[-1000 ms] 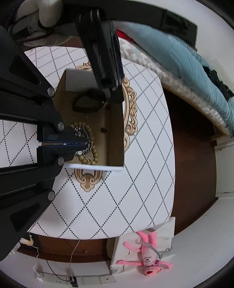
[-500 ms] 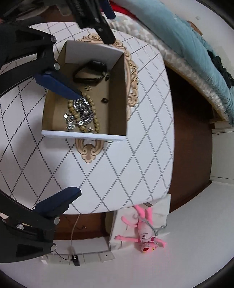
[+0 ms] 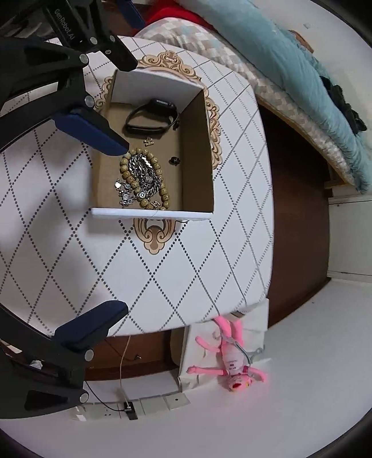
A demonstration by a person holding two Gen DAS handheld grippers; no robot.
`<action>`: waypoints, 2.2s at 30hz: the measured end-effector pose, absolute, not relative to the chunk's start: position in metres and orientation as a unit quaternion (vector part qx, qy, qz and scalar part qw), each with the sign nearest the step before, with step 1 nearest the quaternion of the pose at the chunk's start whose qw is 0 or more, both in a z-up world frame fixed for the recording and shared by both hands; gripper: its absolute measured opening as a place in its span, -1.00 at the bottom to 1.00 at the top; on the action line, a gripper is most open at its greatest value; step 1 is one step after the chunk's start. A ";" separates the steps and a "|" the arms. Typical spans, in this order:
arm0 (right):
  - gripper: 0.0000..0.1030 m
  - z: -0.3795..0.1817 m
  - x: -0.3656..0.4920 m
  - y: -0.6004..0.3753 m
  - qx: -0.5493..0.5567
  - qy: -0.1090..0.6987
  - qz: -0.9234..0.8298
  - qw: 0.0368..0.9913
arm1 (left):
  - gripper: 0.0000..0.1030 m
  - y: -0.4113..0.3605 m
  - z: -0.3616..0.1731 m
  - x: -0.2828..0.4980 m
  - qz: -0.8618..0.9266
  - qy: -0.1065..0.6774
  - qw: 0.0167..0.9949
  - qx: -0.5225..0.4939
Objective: Organize jewelry
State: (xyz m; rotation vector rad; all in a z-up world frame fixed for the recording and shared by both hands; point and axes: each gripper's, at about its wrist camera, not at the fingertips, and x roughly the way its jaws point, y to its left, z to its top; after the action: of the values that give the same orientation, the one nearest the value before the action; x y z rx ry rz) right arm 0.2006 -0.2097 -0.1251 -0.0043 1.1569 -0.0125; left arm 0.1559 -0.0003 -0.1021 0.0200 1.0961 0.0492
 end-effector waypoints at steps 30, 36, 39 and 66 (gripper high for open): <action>1.00 0.058 0.031 -0.211 -0.003 0.379 -0.022 0.925 | 1.00 0.004 0.057 0.018 -0.002 0.376 0.926 -0.024; 1.00 0.070 0.023 -0.210 -0.001 0.374 -0.020 0.927 | 1.00 0.002 0.057 0.016 -0.014 0.384 0.923 -0.030; 1.00 0.070 0.024 -0.210 0.001 0.379 -0.019 0.925 | 1.00 -0.001 0.051 0.024 -0.015 0.397 0.917 -0.029; 1.00 0.006 0.136 -0.208 -0.015 0.473 -0.017 0.881 | 1.00 -0.004 0.003 0.110 0.006 0.481 0.877 -0.016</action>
State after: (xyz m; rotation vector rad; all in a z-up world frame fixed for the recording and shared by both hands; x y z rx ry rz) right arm 0.1355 -0.2080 0.0064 -0.0303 0.9855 -0.0352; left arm 0.1101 -0.0041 0.0032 -0.0324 1.0026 0.0124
